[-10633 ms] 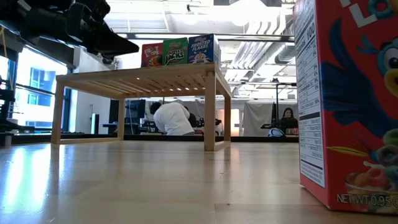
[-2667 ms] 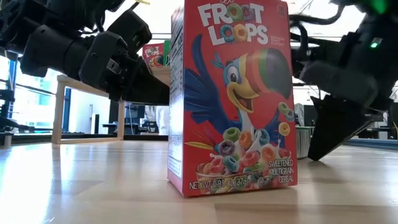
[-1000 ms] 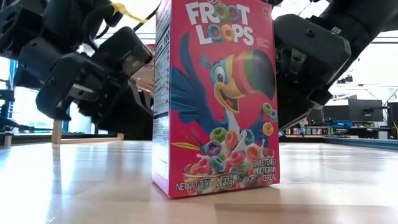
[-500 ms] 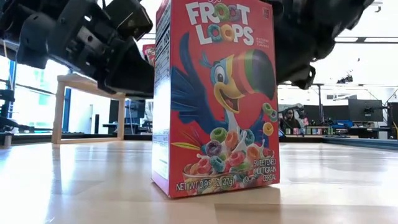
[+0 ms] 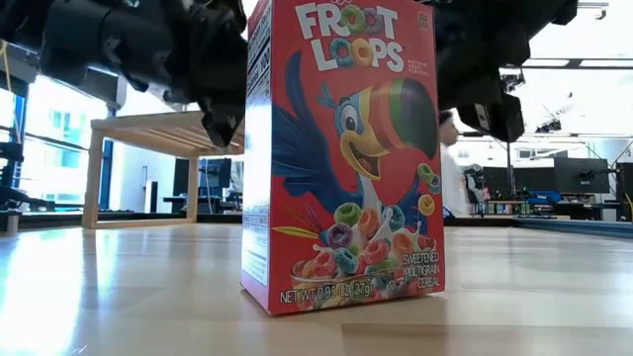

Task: Stack cereal on shelf
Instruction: Put the green cereal box aligned with the other green cereal box on the shelf

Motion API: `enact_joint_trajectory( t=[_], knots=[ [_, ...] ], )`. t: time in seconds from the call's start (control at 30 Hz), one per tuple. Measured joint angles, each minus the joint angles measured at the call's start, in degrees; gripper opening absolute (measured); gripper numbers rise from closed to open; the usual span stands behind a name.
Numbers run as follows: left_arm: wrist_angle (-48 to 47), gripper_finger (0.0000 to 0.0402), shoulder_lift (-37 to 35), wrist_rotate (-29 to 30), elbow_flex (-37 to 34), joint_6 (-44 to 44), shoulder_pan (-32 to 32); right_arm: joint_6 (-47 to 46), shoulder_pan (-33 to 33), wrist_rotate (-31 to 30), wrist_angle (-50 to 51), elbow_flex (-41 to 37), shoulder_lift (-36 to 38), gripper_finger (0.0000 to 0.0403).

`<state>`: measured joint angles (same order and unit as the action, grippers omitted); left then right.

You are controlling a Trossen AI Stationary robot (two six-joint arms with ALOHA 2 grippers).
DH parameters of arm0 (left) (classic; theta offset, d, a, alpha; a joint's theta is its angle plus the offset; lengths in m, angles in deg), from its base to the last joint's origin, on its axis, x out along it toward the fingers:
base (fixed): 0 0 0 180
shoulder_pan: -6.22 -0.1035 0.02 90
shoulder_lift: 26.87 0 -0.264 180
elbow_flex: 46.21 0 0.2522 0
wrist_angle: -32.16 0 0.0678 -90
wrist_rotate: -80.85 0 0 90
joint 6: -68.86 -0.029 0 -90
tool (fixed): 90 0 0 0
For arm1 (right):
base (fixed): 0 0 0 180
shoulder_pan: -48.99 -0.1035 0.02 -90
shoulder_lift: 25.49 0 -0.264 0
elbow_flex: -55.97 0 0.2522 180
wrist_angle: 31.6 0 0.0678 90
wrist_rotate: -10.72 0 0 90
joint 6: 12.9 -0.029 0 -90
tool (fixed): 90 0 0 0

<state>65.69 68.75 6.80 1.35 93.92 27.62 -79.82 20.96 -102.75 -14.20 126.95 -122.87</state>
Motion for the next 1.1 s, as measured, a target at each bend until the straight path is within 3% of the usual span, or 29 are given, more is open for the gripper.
enact_joint_trajectory(
  t=[0.3, 0.77, 0.9, 1.1],
  knots=[
    [-1.2, 0.0021, 1.2, -0.4, 0.0, 6.5, -2.4, -3.8, 0.7, 0.6, 0.8, 0.1, 0.0, 0.0],
    [-0.7, 0.0021, 1.3, -0.4, 0.0, 11.2, -3.8, -3.3, 2.9, 11.6, 3.1, 0.2, 0.0, 0.0],
    [-0.7, 0.0021, 1.3, -0.4, 0.0, 12.3, -3.8, -3.1, 3.1, 12.3, 6.1, 0.2, 0.0, 0.0001],
    [-0.7, 0.0021, 1.3, 0.0, 0.0, 12.9, -4.1, -3.1, 3.3, 15.2, 8.6, 0.1, 0.0, 0.004]
  ],
)
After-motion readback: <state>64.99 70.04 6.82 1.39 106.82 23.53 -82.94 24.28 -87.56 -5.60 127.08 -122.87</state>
